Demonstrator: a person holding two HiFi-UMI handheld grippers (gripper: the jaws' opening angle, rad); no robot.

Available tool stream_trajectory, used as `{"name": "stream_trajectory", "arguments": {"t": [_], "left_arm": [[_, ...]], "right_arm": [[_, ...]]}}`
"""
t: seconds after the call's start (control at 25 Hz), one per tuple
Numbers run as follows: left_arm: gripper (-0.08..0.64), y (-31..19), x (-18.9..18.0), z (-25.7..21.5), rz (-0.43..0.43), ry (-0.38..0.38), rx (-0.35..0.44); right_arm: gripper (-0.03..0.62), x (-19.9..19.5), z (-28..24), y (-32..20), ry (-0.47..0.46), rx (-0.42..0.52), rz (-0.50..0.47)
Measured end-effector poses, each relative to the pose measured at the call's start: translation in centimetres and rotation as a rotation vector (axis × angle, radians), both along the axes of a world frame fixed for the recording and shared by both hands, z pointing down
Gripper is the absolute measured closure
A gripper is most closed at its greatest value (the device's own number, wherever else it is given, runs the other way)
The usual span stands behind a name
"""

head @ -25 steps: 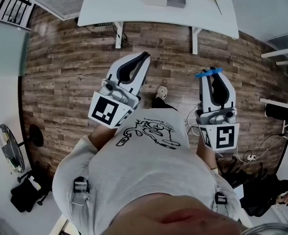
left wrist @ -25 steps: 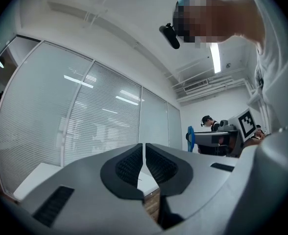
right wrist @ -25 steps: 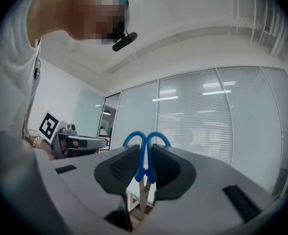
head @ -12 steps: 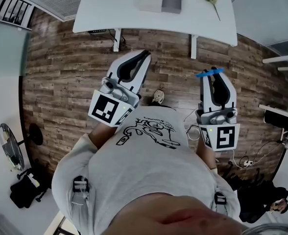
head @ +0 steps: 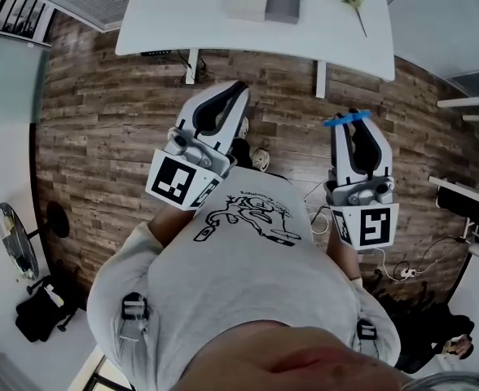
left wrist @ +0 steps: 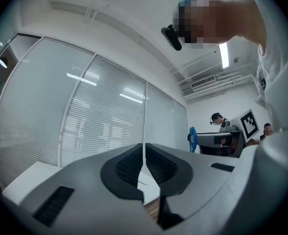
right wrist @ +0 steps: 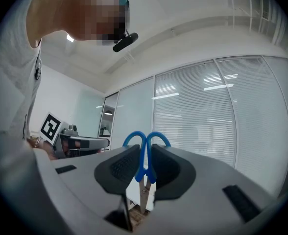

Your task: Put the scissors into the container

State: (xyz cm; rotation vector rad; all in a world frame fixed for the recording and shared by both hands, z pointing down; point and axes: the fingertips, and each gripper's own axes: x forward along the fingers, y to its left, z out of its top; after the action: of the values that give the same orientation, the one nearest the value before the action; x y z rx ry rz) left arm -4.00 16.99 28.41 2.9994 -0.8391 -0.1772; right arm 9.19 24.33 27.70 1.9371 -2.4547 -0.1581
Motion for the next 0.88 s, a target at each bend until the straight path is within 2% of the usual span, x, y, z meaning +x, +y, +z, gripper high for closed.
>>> {"name": "stream_trajectory", "arguments": {"t": [0.4, 0.88], "left_arm": [[0.528, -4.2, 0.8, -0.1, -0.002, -0.004, 0.026], [0.528, -14.6, 2.2, -0.4, 0.002, -0.005, 0.021]], "right_arm": [[0.506, 0.6, -0.2, -4.3, 0.0, 0.026, -0.01], [0.506, 1.3, -0.3, -14.7, 0.016, 0.003, -0.035]]}}
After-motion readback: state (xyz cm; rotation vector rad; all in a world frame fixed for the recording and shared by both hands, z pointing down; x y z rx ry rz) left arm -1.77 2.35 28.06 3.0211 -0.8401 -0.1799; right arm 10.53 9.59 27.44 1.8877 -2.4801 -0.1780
